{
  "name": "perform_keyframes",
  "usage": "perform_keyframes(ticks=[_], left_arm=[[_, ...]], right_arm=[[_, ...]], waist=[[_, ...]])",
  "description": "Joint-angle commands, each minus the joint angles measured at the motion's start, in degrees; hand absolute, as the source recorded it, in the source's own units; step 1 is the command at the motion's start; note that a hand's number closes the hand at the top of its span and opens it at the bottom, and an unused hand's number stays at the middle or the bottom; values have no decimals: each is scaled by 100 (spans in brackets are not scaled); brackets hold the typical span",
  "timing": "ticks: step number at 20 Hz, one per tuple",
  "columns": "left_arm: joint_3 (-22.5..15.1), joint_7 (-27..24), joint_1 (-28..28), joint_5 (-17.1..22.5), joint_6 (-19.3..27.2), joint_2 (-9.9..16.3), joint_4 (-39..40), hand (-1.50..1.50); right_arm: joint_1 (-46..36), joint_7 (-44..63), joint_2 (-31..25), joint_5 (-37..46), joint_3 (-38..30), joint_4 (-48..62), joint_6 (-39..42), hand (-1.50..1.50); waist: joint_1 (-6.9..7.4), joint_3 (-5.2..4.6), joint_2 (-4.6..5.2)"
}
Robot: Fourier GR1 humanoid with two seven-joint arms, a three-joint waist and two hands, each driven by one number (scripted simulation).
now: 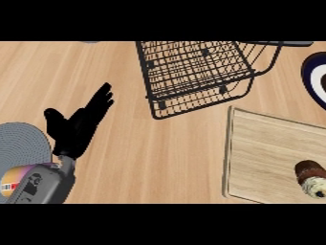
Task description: Pick the cupcake from the tray and place it in the tiered basket
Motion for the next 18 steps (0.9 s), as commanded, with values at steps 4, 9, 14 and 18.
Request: perform_keyframes(ticks=[4, 9, 14, 18], left_arm=[[-70, 75, -139, -28, -61, -32, 7, 0], [-141, 82, -130, -5, -76, -143, -6, 0], [-149, 82, -156, -81, -14, -212, 202, 0], [83, -1, -127, 67, -111, -143, 354, 0]], right_arm=[[8, 1534, 427, 1320, -190, -175, 796, -150], [-285, 2776, 435, 2164, -321, -361, 1536, -150], [-1202, 4219, 437, 3196, -68, -660, 2637, -150], [-2165, 5454, 438, 4098, 188, -440, 3546, -150]], waist=[[132, 15, 30], [204, 15, 24], [94, 44, -73], [7, 56, -132]])
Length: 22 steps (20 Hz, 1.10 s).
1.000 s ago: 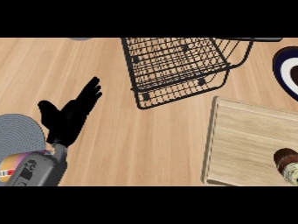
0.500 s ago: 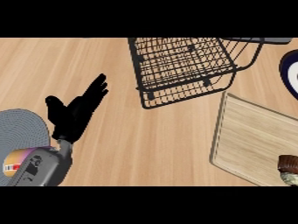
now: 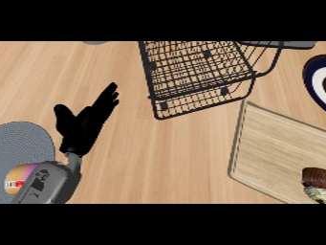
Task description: Pick the cupcake from the tray and place it in the tiered basket
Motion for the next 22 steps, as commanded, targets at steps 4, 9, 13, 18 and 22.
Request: perform_keyframes(ticks=[4, 9, 13, 18, 22], left_arm=[[58, -33, 287, -14, 26, 1, 18, 0], [287, 68, 174, 24, 38, 93, -69, 0], [141, -112, 451, -115, 99, -72, -174, 0], [333, 225, 386, -60, 64, 74, -303, 0], [443, -127, 505, 18, -192, 64, -33, 0]], right_arm=[[-1647, 2239, 2, 1530, 519, 248, 1587, -150], [-2503, 2740, 2, 1957, 523, 823, 1942, -150], [-2906, 2749, 2, 1833, 369, 1097, 1953, -150], [-2963, 2636, 2, 1848, 312, 1277, 1767, -150], [-2861, 2708, 2, 1783, 472, 1622, 1195, -150]], waist=[[-222, 41, -144], [-351, 53, -172], [-384, 58, -183], [-434, 61, -191], [-443, 61, -181]])
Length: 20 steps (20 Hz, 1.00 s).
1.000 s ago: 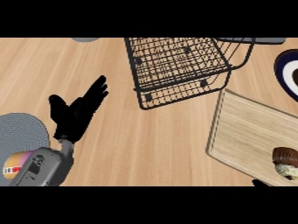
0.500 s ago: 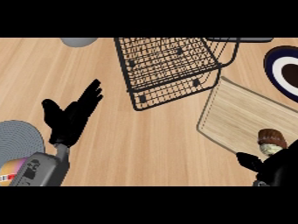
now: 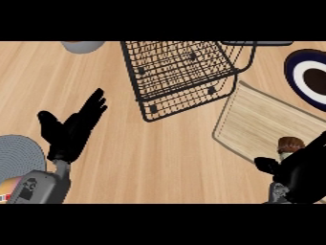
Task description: Pick the cupcake from the tray and place it in the tiered basket
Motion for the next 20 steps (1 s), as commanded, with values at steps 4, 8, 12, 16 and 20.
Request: perform_keyframes(ticks=[4, 8, 12, 16, 20], left_arm=[[190, 48, -103, 33, -121, 15, 137, 0], [113, 153, 224, 49, -192, 74, -285, 0], [177, 63, -47, -71, -91, -146, 140, 0], [117, -125, 192, -254, -111, -172, 25, 0], [177, -15, 237, -236, -200, -132, -137, 0]], right_arm=[[-184, 1290, 2, -66, 71, 137, -283, -150], [-455, 649, 2, -443, -874, 422, -371, -150], [-255, 605, 2, -469, -712, 863, -907, -150], [-165, 177, 2, -681, -1027, 848, -850, -150], [-308, -126, 2, -781, -1195, 1327, -1315, -150]], waist=[[-24, 22, 15], [33, 26, 10], [-25, 25, 26], [-32, 24, 17], [-10, 26, 16]])
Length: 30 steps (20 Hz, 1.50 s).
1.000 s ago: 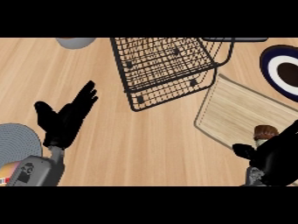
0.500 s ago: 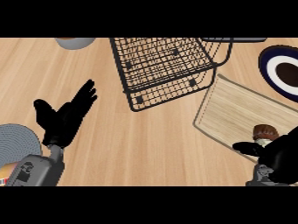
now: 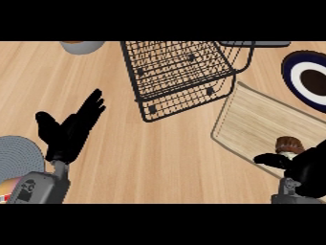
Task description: Pick the cupcake from the tray and place it in the tiered basket
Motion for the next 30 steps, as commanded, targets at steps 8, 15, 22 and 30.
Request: perform_keyframes(ticks=[8, 15, 22, 30], left_arm=[[167, -126, -57, -103, -202, -171, 272, 0], [205, -155, -12, -239, -198, -247, 221, 0], [85, 46, -111, -205, -213, -310, 131, 0], [238, -10, 65, -221, -274, -135, 137, 0]], right_arm=[[-536, -515, -121, -292, -349, 1365, -664, 150], [-690, -371, -4, 89, -284, 1290, -1021, 150], [-385, -2878, -462, -901, 1449, 1093, 1121, 150], [-234, -4599, -1400, -3277, 1109, -980, 3150, 150]], waist=[[8, 69, 79], [5, 69, 70], [267, 67, 108], [-130, 63, 15]])
